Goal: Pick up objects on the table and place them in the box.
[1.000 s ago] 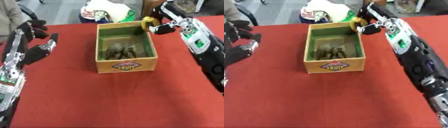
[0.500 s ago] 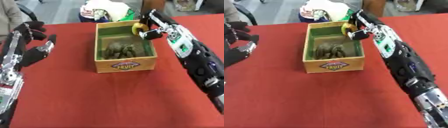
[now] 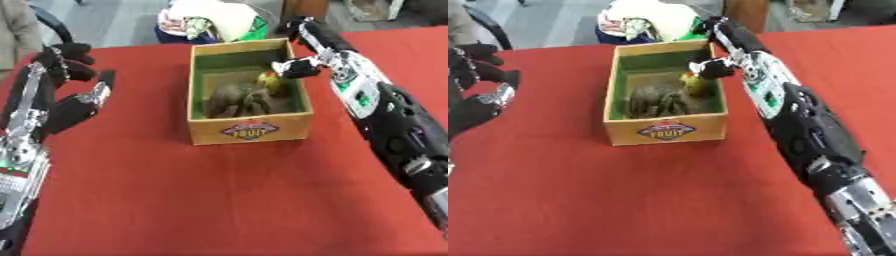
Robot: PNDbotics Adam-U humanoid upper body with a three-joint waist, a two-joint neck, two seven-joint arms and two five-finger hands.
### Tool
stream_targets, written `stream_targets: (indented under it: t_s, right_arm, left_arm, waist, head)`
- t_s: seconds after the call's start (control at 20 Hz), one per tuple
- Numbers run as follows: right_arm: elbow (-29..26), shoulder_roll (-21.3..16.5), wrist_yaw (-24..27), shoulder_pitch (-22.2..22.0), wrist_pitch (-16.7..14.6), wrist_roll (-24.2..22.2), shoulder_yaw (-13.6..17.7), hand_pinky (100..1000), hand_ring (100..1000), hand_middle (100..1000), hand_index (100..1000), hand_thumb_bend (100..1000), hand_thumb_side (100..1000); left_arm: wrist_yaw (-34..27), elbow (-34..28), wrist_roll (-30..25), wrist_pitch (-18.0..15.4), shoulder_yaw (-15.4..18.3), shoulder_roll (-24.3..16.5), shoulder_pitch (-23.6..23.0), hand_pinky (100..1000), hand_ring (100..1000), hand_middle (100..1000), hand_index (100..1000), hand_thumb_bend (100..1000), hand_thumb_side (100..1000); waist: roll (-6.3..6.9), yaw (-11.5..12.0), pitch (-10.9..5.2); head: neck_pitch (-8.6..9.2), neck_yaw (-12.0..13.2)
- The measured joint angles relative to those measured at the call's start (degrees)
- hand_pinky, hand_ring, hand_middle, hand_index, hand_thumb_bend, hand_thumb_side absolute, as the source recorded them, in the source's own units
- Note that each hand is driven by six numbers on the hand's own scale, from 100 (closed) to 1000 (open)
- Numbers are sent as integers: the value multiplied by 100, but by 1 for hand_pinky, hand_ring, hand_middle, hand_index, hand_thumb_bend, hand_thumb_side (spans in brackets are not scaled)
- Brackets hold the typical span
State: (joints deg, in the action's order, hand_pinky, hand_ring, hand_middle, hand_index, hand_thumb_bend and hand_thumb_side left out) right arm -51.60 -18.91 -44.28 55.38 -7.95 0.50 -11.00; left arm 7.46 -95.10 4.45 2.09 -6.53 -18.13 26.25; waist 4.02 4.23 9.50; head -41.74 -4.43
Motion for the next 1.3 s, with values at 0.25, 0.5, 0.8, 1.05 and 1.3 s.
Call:
stream_targets:
  t_s: [0.25, 0.5, 0.8, 1.05, 1.3]
  right_arm:
    - [-104, -6, 47, -42, 85, 149, -25, 656, 705, 764, 810, 274, 361]
    - [-511, -193, 428, -161, 75, 165, -75, 620, 658, 693, 768, 134, 244]
    - [-1594, -769, 1518, -686, 244, -167, -130, 597, 640, 675, 753, 100, 162]
    - [-2736, -1367, 2601, -1400, 536, -164, 73, 585, 628, 661, 745, 100, 138]
    - [-3669, -1818, 3270, -2108, 788, 157, 427, 579, 622, 652, 738, 100, 137]
  left_arm:
    - [-5, 0, 12, -6, 2, 0, -1, 659, 592, 584, 746, 367, 195]
    - [-5, 4, 61, 1, 51, -6, -13, 658, 592, 583, 745, 367, 193]
    - [-5, 76, 202, 18, 141, -56, -112, 657, 595, 585, 731, 368, 185]
    - [-26, 186, 359, 12, 194, -61, -210, 654, 601, 591, 730, 360, 166]
    - [-86, 227, 553, -1, 247, -86, -271, 653, 595, 586, 728, 351, 154]
  waist:
    - [6, -73, 5]
    - [8, -229, 40]
    - [5, -445, 77]
    - [5, -594, 79]
    - [3, -669, 106]
  head:
    - [1, 30]
    - [27, 125]
    - [81, 314]
    - [98, 448]
    - [100, 543]
